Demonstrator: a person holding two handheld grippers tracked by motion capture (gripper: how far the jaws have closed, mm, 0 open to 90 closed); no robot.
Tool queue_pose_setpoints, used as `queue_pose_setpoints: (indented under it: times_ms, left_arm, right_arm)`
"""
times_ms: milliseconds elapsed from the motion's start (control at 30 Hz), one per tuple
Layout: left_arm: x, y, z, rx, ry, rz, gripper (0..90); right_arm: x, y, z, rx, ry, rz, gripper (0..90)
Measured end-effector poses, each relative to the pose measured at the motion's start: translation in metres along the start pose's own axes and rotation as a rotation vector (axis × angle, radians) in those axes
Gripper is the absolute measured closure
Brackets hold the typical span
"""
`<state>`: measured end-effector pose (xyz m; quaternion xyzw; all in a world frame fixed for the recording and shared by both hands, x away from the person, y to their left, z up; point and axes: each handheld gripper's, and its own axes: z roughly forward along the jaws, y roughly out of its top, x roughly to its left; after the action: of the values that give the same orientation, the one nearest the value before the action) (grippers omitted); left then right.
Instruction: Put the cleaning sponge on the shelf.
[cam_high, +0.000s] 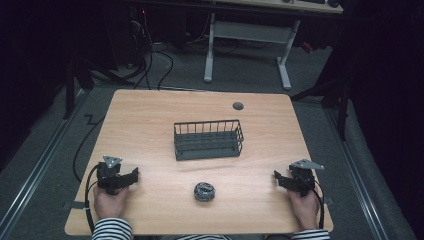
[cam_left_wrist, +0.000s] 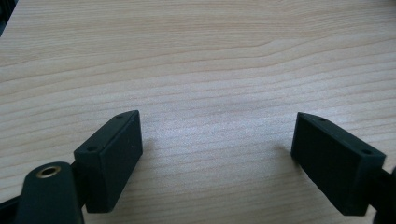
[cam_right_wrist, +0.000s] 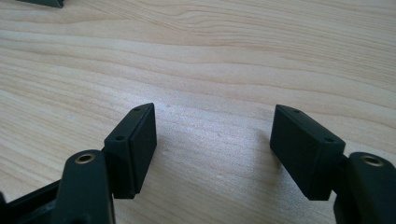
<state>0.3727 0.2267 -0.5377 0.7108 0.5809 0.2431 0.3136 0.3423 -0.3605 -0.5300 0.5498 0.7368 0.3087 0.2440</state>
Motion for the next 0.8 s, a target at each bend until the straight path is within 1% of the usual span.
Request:
queue_pose_setpoints:
  times_ms: [133, 267, 300, 400, 467, 500, 600, 633, 667, 767, 800]
  left_arm:
    - [-0.0001, 0.0, 0.0001, -0.001, 0.0, -0.001, 17.0]
    - [0.0007, 0.0001, 0.0002, 0.003, -0.011, 0.013, 15.7]
    - [0.002, 0.0006, 0.0, 0.008, -0.022, 0.023, 15.8]
    - [0.0019, 0.0012, 0.0001, 0.011, -0.023, 0.025, 16.7]
    - [0.0002, 0.002, -0.0001, 0.007, -0.042, 0.025, 18.4]
    - [0.0002, 0.002, -0.0001, 0.007, -0.042, 0.025, 18.6]
    - [-0.0024, 0.0034, -0.0009, -0.001, -0.065, 0.017, 18.8]
    - [-0.0035, 0.0044, -0.0027, -0.011, -0.086, 0.007, 19.7]
    - [-0.0035, 0.0044, -0.0027, -0.011, -0.086, 0.007, 19.7]
    - [-0.0067, 0.0091, -0.0085, -0.029, -0.114, 0.008, 19.7]
    - [-0.0067, 0.0091, -0.0085, -0.029, -0.114, 0.008, 19.7]
  right_arm:
    - [0.0001, 0.0, 0.0, 0.0, 0.0, 0.0, 32.0]
    - [0.0002, 0.0, 0.0, 0.0, -0.001, 0.001, 32.0]
    - [0.0003, 0.0, 0.0, 0.0, -0.002, 0.002, 32.0]
    - [0.0004, 0.0, 0.0, 0.0, -0.003, 0.003, 31.9]
    - [0.0005, -0.0001, -0.0001, 0.0, -0.003, 0.003, 31.9]
    - [0.0005, -0.0001, -0.0001, 0.0, -0.003, 0.003, 31.9]
    - [0.0009, -0.0001, -0.0002, 0.001, 0.0, 0.003, 31.9]
    - [0.001, -0.0003, -0.0002, 0.0, 0.001, 0.001, 31.9]
    - [0.001, -0.0003, -0.0002, 0.0, 0.001, 0.001, 31.9]
    - [0.0013, -0.0004, -0.0006, 0.001, 0.002, 0.0, 31.9]
    - [0.0013, -0.0005, -0.0005, 0.0, 0.002, 0.0, 31.9]
